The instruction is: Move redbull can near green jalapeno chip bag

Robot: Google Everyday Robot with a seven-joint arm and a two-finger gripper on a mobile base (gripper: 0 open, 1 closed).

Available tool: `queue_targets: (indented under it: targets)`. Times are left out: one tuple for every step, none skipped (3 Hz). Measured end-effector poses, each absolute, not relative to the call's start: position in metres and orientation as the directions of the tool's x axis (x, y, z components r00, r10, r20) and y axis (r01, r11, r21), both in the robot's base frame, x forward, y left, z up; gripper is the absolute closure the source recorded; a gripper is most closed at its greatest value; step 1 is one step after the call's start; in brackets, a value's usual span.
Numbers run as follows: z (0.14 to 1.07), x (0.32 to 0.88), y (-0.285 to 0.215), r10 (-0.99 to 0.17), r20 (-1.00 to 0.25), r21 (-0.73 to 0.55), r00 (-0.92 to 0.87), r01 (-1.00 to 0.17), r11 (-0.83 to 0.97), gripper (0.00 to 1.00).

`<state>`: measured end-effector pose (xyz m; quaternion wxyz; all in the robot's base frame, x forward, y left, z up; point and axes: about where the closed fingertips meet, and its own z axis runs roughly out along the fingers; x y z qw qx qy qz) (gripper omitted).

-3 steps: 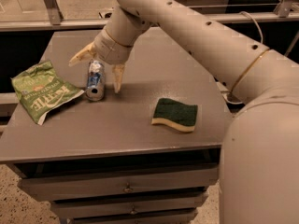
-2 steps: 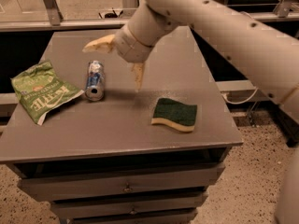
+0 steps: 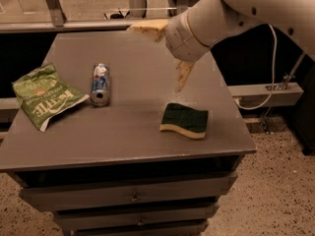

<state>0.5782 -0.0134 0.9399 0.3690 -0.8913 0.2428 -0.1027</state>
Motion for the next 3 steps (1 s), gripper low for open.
queue_targets:
  targets:
    - [0.940, 0.578, -0.013, -0.509, 0.004, -0.708, 0.861, -0.357, -0.610, 0.00]
    - [0.972, 0.606, -0.047, -0.581, -0.006, -0.785, 0.814, -0.364, -0.501, 0.00]
    - [1.005, 0.632, -0.086, -0.668, -0.022, -0.848, 0.744, -0.367, -0.381, 0.00]
